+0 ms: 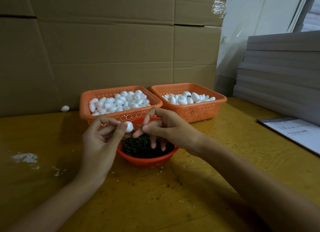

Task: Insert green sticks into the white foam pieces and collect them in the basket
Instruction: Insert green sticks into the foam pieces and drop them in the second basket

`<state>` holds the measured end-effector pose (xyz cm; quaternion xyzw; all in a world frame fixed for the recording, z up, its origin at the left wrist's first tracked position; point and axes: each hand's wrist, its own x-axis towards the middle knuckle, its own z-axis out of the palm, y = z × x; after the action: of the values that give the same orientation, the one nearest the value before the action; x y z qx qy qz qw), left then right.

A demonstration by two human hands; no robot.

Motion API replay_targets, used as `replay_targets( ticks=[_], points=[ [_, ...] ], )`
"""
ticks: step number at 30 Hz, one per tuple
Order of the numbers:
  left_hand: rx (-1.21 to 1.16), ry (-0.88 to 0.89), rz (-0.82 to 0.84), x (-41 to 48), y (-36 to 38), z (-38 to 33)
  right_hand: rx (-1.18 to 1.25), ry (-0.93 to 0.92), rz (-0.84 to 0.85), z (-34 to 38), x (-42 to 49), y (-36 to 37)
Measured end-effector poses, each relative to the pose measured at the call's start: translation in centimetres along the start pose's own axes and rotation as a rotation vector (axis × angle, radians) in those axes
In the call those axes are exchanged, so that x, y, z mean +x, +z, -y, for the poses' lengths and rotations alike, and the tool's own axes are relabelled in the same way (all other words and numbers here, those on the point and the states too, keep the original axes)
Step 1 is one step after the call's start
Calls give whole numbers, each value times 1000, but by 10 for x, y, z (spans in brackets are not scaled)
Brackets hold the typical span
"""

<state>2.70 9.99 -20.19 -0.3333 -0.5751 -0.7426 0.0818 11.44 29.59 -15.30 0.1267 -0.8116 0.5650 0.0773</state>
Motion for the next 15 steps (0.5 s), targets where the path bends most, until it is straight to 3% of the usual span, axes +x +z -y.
replay_targets(
  ticks=[11, 15],
  points=[
    [72, 30, 84, -4, 3, -3, -64, 2, 54, -5, 1, 3],
    [146, 62, 121, -6, 3, -2, -135, -75, 64, -9, 0, 6]
  ],
)
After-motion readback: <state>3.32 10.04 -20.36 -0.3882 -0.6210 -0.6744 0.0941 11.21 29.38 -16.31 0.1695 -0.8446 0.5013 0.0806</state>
